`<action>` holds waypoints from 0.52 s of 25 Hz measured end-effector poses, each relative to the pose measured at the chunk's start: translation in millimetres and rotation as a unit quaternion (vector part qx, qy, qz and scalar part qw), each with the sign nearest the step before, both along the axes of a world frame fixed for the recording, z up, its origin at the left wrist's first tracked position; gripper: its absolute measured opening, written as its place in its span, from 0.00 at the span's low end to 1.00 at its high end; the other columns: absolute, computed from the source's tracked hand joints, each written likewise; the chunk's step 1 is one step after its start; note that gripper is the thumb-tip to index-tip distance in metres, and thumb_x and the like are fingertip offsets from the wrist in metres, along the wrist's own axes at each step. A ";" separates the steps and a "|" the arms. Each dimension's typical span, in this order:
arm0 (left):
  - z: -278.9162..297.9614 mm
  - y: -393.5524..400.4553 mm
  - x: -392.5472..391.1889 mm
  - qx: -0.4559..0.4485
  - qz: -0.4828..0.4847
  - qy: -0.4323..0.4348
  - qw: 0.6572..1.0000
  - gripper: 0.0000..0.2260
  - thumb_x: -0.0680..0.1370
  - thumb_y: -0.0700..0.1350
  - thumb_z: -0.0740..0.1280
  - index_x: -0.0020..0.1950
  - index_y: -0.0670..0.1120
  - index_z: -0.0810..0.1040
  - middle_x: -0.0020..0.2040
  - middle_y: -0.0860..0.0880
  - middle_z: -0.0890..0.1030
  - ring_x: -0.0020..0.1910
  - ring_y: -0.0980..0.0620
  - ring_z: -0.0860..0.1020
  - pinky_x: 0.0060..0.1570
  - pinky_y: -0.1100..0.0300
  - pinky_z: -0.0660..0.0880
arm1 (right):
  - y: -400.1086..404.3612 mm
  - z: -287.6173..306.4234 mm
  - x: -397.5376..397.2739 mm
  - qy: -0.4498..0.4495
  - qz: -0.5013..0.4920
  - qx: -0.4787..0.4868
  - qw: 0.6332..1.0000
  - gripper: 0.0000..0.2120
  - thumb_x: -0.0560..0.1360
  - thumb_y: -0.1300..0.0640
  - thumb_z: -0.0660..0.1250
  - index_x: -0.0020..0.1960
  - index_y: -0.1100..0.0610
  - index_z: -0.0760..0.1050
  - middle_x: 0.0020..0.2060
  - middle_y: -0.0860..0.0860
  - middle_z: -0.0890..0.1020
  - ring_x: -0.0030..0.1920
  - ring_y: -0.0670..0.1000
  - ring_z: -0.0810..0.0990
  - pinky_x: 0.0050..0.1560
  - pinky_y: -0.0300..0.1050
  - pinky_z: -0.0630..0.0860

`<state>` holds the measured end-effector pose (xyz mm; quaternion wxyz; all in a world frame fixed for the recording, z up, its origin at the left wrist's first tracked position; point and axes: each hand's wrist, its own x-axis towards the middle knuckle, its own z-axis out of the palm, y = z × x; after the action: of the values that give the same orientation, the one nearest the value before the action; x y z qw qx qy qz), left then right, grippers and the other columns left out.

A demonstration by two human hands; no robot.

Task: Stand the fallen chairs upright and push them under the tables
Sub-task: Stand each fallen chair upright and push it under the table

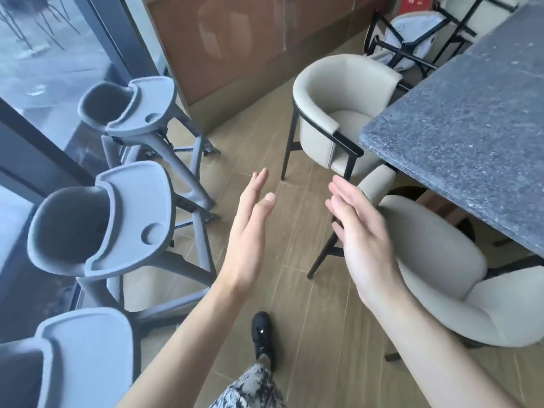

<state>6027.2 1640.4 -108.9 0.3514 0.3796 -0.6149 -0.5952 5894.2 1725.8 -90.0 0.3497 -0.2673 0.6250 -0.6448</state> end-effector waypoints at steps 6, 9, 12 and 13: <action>12.0 -128.4 37.8 0.023 0.027 0.029 0.999 0.28 0.74 0.69 0.57 0.74 0.67 0.68 0.75 0.69 0.66 0.75 0.66 0.63 0.77 0.46 0.59 | -124.5 22.1 1.2 0.028 -0.015 -0.043 0.999 0.15 0.83 0.57 0.61 0.67 0.48 0.77 0.63 0.36 0.80 0.67 0.39 0.76 0.72 0.50 0.69; 21.5 -186.0 44.6 0.018 0.041 0.040 0.998 0.29 0.73 0.68 0.57 0.74 0.65 0.69 0.74 0.69 0.68 0.74 0.66 0.65 0.77 0.46 0.59 | -176.3 30.3 -5.2 0.018 -0.007 -0.042 0.999 0.14 0.83 0.57 0.60 0.65 0.44 0.77 0.63 0.35 0.79 0.67 0.40 0.75 0.73 0.51 0.69; 27.1 -240.0 49.6 0.010 0.053 0.052 0.997 0.26 0.74 0.68 0.57 0.72 0.68 0.70 0.73 0.70 0.69 0.74 0.65 0.66 0.76 0.47 0.60 | -224.8 34.9 -13.9 0.003 -0.003 -0.041 0.999 0.15 0.83 0.56 0.60 0.65 0.42 0.76 0.65 0.38 0.78 0.68 0.40 0.74 0.72 0.52 0.69; 28.3 -256.6 49.2 0.007 0.058 0.054 0.997 0.25 0.73 0.68 0.57 0.70 0.70 0.71 0.72 0.70 0.70 0.73 0.65 0.67 0.76 0.47 0.60 | -240.9 35.0 -17.9 0.003 -0.002 -0.039 0.999 0.15 0.83 0.55 0.59 0.66 0.42 0.76 0.66 0.39 0.78 0.68 0.39 0.74 0.72 0.52 0.69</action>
<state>6076.4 1383.8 -80.6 0.4148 0.3844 -0.5681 -0.5979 5876.4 1484.9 -55.0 0.3361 -0.2809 0.6010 -0.6686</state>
